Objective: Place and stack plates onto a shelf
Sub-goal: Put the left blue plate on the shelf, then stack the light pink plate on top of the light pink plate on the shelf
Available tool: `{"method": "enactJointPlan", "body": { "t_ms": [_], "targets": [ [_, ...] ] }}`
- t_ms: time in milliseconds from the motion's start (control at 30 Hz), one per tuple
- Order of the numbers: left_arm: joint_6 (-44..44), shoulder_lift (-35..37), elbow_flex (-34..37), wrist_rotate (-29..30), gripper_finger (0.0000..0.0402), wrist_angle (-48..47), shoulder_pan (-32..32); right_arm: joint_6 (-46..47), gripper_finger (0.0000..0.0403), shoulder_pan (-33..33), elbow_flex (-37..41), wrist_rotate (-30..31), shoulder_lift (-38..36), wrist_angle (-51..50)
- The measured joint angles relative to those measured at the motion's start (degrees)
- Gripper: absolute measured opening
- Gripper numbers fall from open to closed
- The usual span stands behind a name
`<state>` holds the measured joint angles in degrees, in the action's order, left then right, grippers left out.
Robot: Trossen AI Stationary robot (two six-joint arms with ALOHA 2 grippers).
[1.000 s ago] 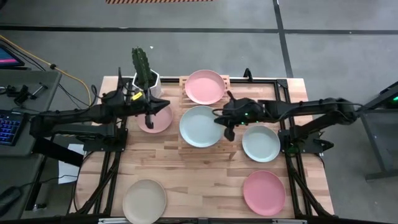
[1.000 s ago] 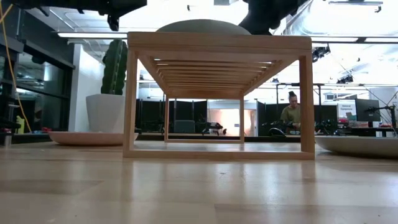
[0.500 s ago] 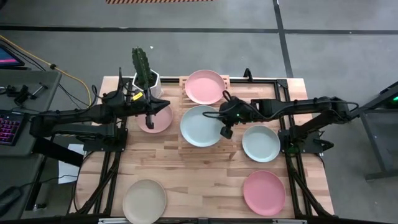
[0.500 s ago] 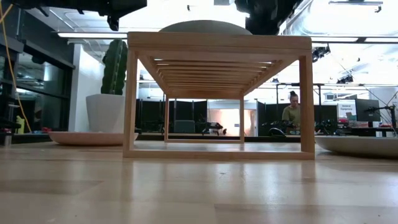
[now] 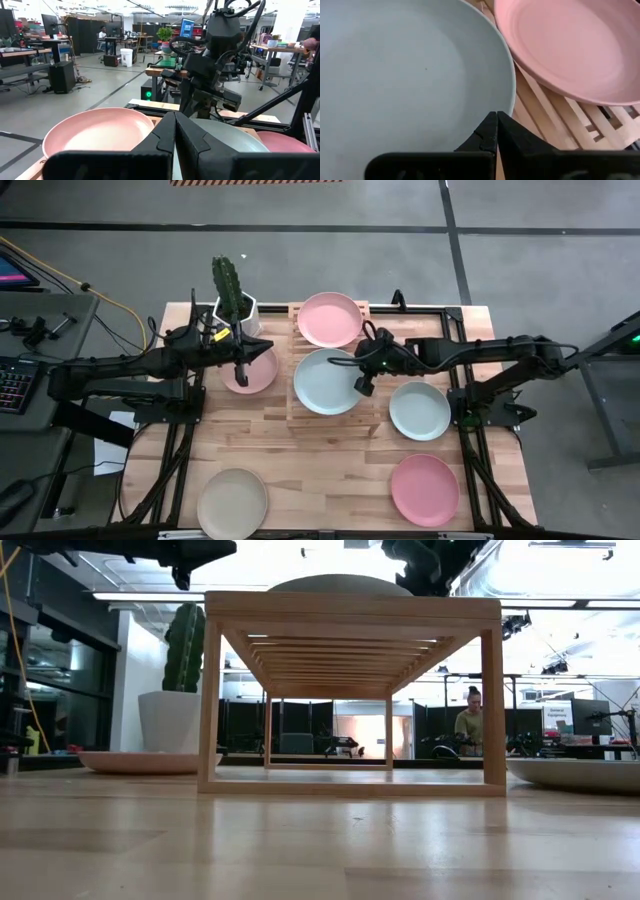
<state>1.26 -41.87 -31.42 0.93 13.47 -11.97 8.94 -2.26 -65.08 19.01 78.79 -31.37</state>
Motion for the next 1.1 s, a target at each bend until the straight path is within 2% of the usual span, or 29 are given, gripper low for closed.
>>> {"method": "enactJointPlan", "body": {
  "t_ms": [200, 333, 533, 700, 800, 933, 1100],
  "targets": [
    [-0.5, 0.0, 0.0, 0.0, 0.0000, -1.6, 0.0, -1.2, 0.0000, 1.1, -1.3, 0.4, -5.3, -3.5],
    [-1.0, 0.0, 0.1, 0.0, 0.0000, -3.4, 0.0, 0.9, 0.0000, 3.3, 1.6, 2.7, -11.8, -4.4],
    [-2.0, 0.0, 3.0, 0.0, 0.0000, -1.4, 0.0, 7.6, 0.0000, 9.5, 11.3, 9.5, -23.2, -2.7],
    [-4.6, 0.0, 6.2, -0.2, 0.0000, 3.0, 0.0, 8.7, 0.0000, 13.2, 19.6, 12.2, -30.0, 5.7],
    [-6.5, 0.0, 6.4, -0.2, 0.0000, 3.6, 0.0, 8.6, 0.0000, 13.6, 22.5, 12.3, -32.1, 10.2],
    [-7.1, 0.0, 6.4, 0.6, 0.0000, 2.4, 0.0, 8.6, 0.0000, 13.6, 23.2, 12.4, -32.4, 10.7],
    [-7.1, 0.0, 6.4, 4.4, 0.0014, -5.7, 0.0, 8.6, 0.0000, 13.6, 23.2, 12.3, -31.8, 10.7]
  ]
}}
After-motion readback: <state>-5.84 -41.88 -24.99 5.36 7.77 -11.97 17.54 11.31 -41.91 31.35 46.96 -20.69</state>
